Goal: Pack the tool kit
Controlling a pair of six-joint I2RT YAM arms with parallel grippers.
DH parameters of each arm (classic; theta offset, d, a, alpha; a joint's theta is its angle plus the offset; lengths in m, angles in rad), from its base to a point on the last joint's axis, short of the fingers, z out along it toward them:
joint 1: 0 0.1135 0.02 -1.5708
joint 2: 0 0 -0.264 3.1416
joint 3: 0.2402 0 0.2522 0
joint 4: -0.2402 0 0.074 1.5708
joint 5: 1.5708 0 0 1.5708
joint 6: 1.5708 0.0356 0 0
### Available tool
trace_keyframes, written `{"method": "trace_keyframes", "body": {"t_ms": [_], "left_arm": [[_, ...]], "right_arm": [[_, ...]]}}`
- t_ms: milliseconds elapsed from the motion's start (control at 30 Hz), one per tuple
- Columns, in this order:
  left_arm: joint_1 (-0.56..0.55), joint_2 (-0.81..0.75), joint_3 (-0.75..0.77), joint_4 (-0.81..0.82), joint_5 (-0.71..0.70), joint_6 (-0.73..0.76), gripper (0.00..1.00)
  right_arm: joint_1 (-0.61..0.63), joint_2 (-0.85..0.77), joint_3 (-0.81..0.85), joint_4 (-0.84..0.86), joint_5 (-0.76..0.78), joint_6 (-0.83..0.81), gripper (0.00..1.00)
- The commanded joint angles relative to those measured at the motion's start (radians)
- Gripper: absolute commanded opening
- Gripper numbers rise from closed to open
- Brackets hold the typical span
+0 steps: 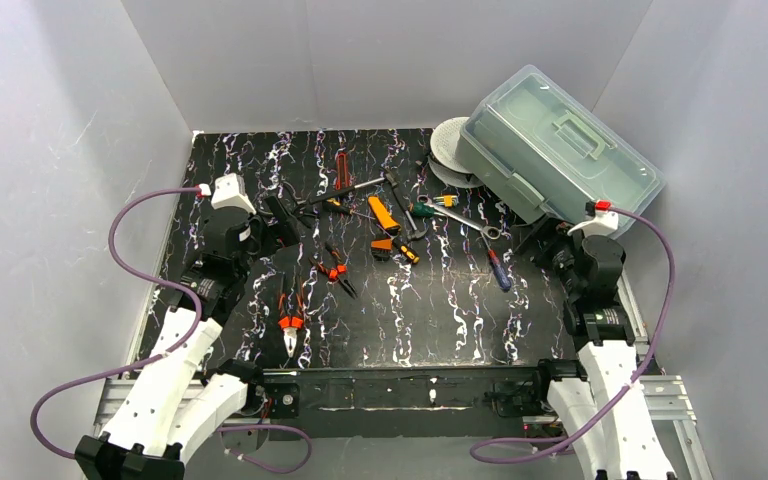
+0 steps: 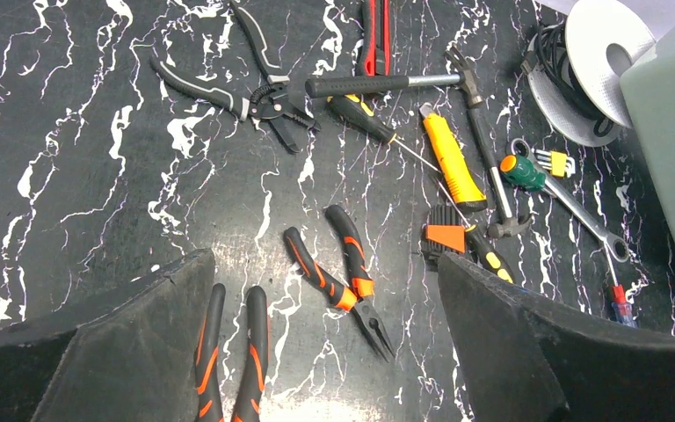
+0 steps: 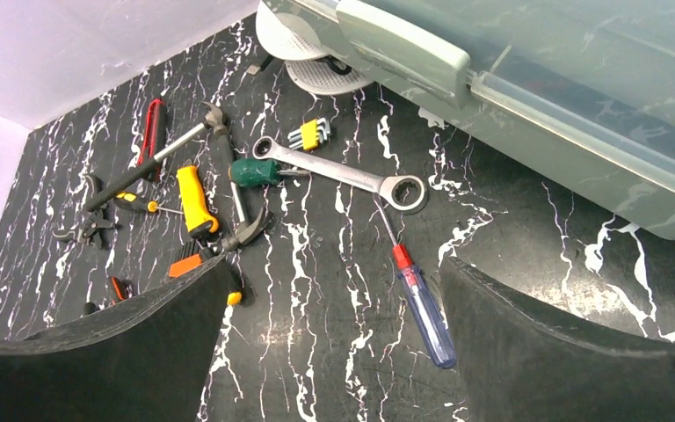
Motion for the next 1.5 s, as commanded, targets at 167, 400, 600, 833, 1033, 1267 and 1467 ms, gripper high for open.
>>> {"method": "trace_keyframes", "body": {"t_ms": [167, 400, 600, 833, 1033, 1267, 1467], "left_arm": [[-0.009, 0.004, -0.017, 0.037, 0.157, 0.048, 1.0], [-0.013, 0.033, -0.028, 0.076, 0.546, 0.209, 1.0], [-0.013, 0.066, -0.025, 0.069, 0.567, 0.205, 1.0], [-0.02, 0.163, -0.017, 0.072, 0.656, 0.111, 1.0], [-0.04, 0.236, 0.063, -0.003, 0.657, 0.057, 0.99], [-0.043, 0.252, 0.08, -0.022, 0.626, 0.018, 0.99], [-0.042, 0.25, 0.078, -0.028, 0.606, 0.032, 0.99]], "right_arm": [[0.003, 0.091, 0.103, 0.081, 0.016, -0.024, 0.95], [0.023, 0.449, 0.474, -0.094, 0.074, -0.14, 0.97], [0.027, 0.606, 0.729, -0.136, 0.273, -0.262, 0.98], [-0.079, 0.752, 0.95, -0.26, 0.228, -0.294, 0.98], [-0.157, 0.878, 1.069, -0.402, -0.02, -0.333, 0.98], [-0.167, 0.95, 1.017, -0.446, -0.252, -0.294, 0.98], [-0.098, 0.904, 0.919, -0.398, -0.302, -0.275, 0.95]]}}
